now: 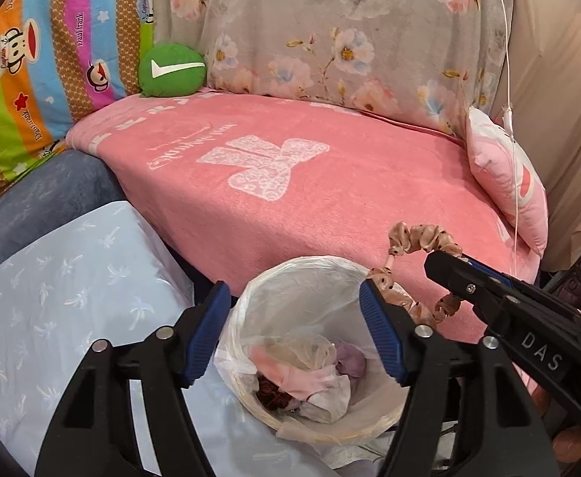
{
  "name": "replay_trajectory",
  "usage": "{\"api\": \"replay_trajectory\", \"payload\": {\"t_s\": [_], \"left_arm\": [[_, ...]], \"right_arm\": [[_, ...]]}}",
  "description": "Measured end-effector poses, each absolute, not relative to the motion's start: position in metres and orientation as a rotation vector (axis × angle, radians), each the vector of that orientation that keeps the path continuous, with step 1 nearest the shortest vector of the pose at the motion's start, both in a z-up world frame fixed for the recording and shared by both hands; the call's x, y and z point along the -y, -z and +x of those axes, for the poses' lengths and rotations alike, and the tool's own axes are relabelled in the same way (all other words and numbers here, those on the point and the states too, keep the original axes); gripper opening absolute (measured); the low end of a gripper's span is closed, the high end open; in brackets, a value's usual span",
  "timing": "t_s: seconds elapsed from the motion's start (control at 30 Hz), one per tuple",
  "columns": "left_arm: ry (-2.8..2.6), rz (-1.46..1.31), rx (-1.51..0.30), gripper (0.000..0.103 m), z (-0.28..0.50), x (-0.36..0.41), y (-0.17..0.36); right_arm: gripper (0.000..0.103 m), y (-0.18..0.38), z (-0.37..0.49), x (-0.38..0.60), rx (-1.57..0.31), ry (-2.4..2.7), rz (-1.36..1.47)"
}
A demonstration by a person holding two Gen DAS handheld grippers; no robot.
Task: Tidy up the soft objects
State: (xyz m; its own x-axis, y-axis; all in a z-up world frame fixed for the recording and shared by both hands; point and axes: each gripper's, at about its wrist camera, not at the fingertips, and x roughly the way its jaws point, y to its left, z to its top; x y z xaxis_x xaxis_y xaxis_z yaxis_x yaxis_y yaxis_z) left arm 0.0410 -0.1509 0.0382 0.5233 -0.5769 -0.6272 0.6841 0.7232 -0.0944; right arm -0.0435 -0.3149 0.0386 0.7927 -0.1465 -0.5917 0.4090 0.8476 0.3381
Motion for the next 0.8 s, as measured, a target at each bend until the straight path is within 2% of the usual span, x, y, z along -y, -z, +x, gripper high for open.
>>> {"api": "replay_trajectory", "payload": {"t_s": [0.27, 0.47, 0.8], "left_arm": [[0.713, 0.171, -0.689, 0.071, 0.047, 0.140, -0.032], [0.687, 0.166, -0.690, 0.074, 0.045, 0.128, -0.030], [0.601, 0.170, -0.687, 0.084, 0.037, 0.102, -0.026]], "right_arm": [[0.038, -0.032, -0.039, 0.312, -0.612, 0.301, 0.462], [0.047, -0.033, -0.040, 0.303, -0.626, 0.286, 0.423], [0.054, -0.037, -0.057, 0.279, -0.654, 0.318, 0.319]]}}
